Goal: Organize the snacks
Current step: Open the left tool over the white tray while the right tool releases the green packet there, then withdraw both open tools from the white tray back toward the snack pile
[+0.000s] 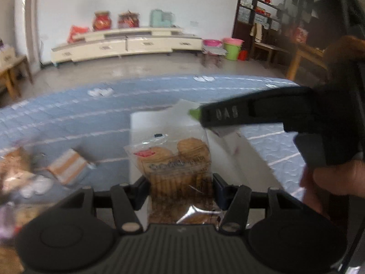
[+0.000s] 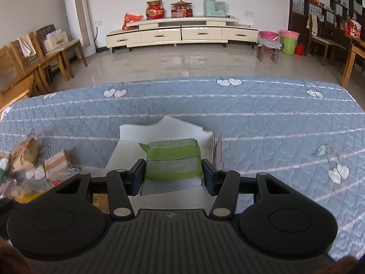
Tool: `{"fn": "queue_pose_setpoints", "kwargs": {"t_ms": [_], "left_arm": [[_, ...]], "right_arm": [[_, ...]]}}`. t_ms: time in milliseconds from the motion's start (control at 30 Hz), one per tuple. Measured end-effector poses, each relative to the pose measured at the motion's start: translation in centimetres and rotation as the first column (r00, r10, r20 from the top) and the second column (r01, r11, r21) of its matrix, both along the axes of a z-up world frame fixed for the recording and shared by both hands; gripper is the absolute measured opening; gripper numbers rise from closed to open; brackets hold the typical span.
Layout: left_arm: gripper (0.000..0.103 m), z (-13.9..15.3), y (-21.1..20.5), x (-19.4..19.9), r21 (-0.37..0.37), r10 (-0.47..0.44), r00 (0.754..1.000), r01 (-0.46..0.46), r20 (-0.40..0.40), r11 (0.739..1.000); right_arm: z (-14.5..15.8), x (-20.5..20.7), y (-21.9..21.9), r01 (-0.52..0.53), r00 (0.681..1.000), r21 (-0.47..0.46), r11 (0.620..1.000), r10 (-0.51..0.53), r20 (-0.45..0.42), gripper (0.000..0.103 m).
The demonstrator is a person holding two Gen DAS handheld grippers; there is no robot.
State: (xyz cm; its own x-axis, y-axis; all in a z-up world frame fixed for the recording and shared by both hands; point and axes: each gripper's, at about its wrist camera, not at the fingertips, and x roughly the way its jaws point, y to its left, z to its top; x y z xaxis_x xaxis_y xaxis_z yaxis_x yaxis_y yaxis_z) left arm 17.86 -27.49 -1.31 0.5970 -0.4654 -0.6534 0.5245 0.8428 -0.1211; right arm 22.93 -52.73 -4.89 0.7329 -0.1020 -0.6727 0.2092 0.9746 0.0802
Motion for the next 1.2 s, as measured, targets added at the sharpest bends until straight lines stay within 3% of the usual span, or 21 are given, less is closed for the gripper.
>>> {"fn": "queue_pose_setpoints", "kwargs": {"t_ms": [33,67,133,300,367,467,700,1200], "left_arm": [[0.065,0.0,0.0,0.1,-0.018,-0.009,1.0,0.009,-0.014,1.0],[0.072,0.1,0.2,-0.1,-0.034,-0.01,1.0,0.01,-0.013,0.999],[0.077,0.4,0.5,-0.7,-0.033,-0.002,1.0,0.002,0.01,0.999],[0.081,1.7,1.7,-2.5,-0.005,0.034,0.999,-0.034,0.028,0.999],[0.093,2.3,2.4,-3.1,0.016,0.06,0.997,-0.06,0.043,0.998],[0.096,3.5,3.6,-4.5,0.035,0.107,0.991,-0.11,0.075,0.993],[0.097,5.2,7.1,-7.7,0.081,0.19,0.977,-0.198,0.094,0.977],[0.099,6.6,13.8,-12.2,0.082,0.284,0.949,-0.296,0.135,0.952]], "right_arm": [[0.1,-0.2,0.0,0.007,1.0,-0.012,1.0,-0.006,0.016,0.094],[0.4,-0.4,-0.1,0.025,0.999,-0.022,0.999,-0.025,0.029,0.103],[1.1,-1.8,-0.1,0.043,0.996,-0.016,0.999,-0.041,0.079,0.103],[2.7,-5.5,0.4,0.078,0.991,0.003,0.997,-0.078,0.109,0.103],[3.2,-7.1,0.9,0.092,0.99,-0.017,0.996,-0.09,0.109,0.103],[3.9,-10.4,2.0,0.128,0.986,-0.066,0.99,-0.12,0.116,0.103],[5.1,-16.8,4.3,0.158,0.983,-0.076,0.984,-0.149,0.109,0.103],[6.1,-19.0,10.1,0.095,0.992,-0.039,0.995,-0.091,0.083,0.103]]}}
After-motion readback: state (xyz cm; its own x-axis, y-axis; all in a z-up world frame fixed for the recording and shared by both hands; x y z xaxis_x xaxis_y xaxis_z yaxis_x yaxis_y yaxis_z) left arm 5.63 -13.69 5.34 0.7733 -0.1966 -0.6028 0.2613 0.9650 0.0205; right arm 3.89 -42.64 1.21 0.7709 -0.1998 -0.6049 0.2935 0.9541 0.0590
